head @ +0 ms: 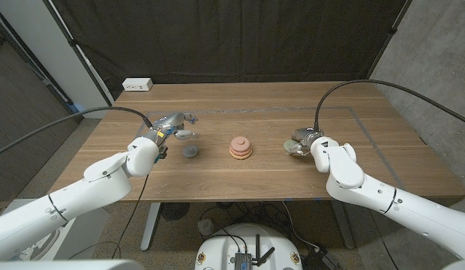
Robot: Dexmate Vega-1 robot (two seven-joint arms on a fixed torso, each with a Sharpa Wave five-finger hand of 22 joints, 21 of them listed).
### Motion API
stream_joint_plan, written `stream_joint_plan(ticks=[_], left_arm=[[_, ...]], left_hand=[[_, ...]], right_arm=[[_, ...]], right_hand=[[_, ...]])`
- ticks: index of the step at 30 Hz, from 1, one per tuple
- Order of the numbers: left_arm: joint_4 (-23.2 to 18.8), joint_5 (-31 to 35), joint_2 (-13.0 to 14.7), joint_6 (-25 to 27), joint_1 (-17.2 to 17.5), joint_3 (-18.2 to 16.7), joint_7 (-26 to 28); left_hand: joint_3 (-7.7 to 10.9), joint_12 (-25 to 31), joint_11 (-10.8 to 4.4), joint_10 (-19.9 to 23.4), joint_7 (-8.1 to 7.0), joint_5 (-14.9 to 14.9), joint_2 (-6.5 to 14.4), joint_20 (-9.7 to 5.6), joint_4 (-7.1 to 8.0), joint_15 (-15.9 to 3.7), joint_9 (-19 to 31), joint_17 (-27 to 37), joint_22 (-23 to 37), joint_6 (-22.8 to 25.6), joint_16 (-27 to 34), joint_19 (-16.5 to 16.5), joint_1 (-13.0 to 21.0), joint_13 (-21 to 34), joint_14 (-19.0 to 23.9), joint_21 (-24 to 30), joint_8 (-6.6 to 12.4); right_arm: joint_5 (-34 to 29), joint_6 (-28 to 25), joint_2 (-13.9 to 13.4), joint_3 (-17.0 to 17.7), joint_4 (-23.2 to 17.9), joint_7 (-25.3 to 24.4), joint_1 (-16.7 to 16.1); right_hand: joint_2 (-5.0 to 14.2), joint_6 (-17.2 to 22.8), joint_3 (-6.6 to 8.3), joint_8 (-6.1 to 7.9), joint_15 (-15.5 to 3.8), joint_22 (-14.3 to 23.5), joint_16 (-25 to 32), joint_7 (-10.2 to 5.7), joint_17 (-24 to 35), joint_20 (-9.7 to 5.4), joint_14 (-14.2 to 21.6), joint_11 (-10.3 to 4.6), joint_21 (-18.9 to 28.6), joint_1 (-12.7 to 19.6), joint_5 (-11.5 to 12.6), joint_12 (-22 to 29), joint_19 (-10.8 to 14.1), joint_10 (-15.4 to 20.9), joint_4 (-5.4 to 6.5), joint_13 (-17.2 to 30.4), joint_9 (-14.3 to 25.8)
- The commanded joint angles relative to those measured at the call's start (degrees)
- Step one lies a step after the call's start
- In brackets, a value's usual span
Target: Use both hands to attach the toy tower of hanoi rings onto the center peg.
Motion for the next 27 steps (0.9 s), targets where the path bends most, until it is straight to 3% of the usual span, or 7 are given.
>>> stream_joint_plan(ticks=[1, 21, 24, 27], left_arm=[[0.6, -0.2, -0.3, -0.5, -0.3, 0.3, -0.1], [1.6, -0.4, -0.9, -1.0, -0.8, 0.9, -0.3], [1.5, -0.5, -0.9, -1.0, -0.7, 0.9, -0.2], [1.5, -0.5, -0.9, -0.9, -0.7, 0.8, -0.1]], left_hand=[[0.38, 0.0, 0.13, 0.6, -0.03, 0.5, 0.2, -7.91, 0.17, -4.60, 0.1, 0.2, 0.2, 0.7, 0.4, 0.5, -0.7, 0.1, -0.3, 0.0, -0.26], [0.72, -0.1, 0.24, 1.1, -0.16, 0.5, 0.5, -7.90, 0.06, -4.60, 0.2, 0.2, 0.1, 1.4, 0.5, 0.6, -1.1, 0.1, -0.6, -0.2, -0.16], [0.76, -0.1, 0.19, 1.2, -0.11, 0.5, 0.6, -7.90, 0.08, -4.60, 0.2, 0.2, 0.1, 1.6, 0.5, 0.6, -1.2, 0.1, -0.6, -0.2, -0.12], [0.81, -0.1, 0.16, 1.2, -0.16, 0.5, 0.7, -7.89, 0.09, -4.60, 0.2, 0.2, 0.1, 1.8, 0.6, 0.7, -1.3, 0.1, -0.6, -0.2, -0.10]], right_arm=[[-0.8, -0.6, 0.6, -0.9, 1.3, 1.1, 0.6], [-1.2, -0.3, 0.8, -1.4, 1.8, 2.0, 0.7], [-0.6, 0.2, 0.8, -1.0, 1.9, 0.5, 0.2], [-0.2, 0.6, 0.9, -0.6, 2.0, -0.7, -0.3]], right_hand=[[0.74, -0.1, -0.22, 0.26, -4.98, 0.0, -0.1, -0.21, 0.2, -5.73, 0.2, 0.01, 0.0, 0.2, -0.2, 0.4, 0.0, 0.8, 0.18, -0.1, 0.2], [1.03, 0.1, -0.33, 0.44, -4.99, -0.1, 0.0, -0.29, 0.5, -5.75, 0.5, -0.25, 0.1, 0.4, -0.2, 0.7, 0.2, 1.9, 0.21, -0.3, 0.1], [1.18, 1.0, -0.43, 0.85, -5.00, -0.1, -0.1, -0.66, 0.4, -5.75, 0.8, -1.05, 0.2, 0.5, -0.2, 1.2, 0.4, 3.4, 0.19, -0.2, 0.1], [1.53, 4.1, -0.53, 2.00, -5.00, 0.1, 0.6, -0.88, 0.9, -5.78, 1.9, -2.84, 0.6, 0.8, -0.1, 2.3, 1.1, 6.3, 0.18, 0.1, 0.0]])
